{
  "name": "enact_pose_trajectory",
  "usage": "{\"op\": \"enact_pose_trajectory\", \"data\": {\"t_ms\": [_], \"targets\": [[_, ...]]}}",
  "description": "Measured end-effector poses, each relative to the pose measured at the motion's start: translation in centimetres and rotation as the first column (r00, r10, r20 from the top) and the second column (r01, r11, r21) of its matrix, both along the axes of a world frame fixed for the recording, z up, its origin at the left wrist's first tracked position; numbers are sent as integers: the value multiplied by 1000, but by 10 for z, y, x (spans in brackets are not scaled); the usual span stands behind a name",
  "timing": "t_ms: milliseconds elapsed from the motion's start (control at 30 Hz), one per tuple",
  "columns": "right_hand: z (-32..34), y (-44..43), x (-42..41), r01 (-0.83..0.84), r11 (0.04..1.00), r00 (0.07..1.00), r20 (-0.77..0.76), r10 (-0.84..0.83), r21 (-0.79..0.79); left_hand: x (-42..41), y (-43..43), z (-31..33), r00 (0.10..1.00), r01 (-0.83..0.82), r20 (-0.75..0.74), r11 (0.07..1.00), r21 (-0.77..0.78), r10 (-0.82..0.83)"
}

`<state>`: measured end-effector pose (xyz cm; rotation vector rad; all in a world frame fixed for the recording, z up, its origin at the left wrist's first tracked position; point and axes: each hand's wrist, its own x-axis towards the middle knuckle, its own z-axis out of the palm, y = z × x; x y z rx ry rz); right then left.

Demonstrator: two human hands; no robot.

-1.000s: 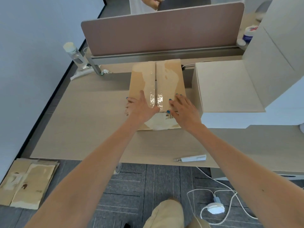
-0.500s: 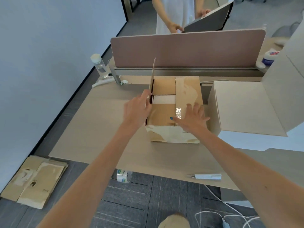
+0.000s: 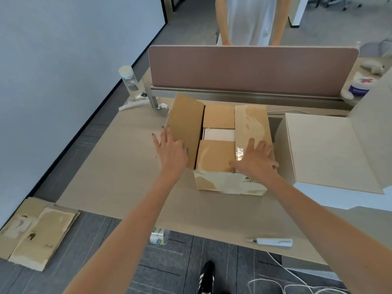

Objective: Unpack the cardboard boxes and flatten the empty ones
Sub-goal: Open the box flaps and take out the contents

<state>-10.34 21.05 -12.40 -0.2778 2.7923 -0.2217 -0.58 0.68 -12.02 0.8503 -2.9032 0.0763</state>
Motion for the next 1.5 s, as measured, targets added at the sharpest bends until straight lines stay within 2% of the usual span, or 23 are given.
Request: {"op": "enact_pose_trajectory", "data": {"t_ms": [100,233,433,533,633,700,767,1000,1133,1300,1500], "targets": [[0,2,2,-7,999,1000,-14,6,-38,-10,4,-17,997,-34,68,985,169,23],[1,5,0,42,992,999,-9,-44,-122,-25,18,-41,991,-109,116,888,446,64],[11,15,-11,55,962,996,87,-32,-268,-29,22,-54,997,-62,-1,810,584,77],[14,17,-11,79,945,993,105,-48,-319,-31,19,-54,996,-56,-13,776,629,83],[2,15,-4,24,981,1000,1,-24,-194,-33,18,-52,999,-26,-16,785,619,46],[-7,10,-3,-47,998,996,-76,43,-46,-36,14,-51,998,-8,-39,802,598,39],[-12,2,-8,-105,994,988,-107,107,28,-40,9,-53,997,5,-61,803,596,40],[-22,-35,-49,-90,992,982,-172,75,-84,-80,-7,-55,993,54,-117,821,568,16],[-27,-54,-86,-73,996,974,-218,62,-44,-111,-20,-52,994,93,-105,826,556,-41],[-27,-79,-133,-15,990,978,-207,-15,-142,-148,-35,-47,987,160,-94,871,465,-131],[-22,-76,-174,-20,987,994,-109,3,-158,-182,-50,-48,942,322,-60,836,444,-331]]}}
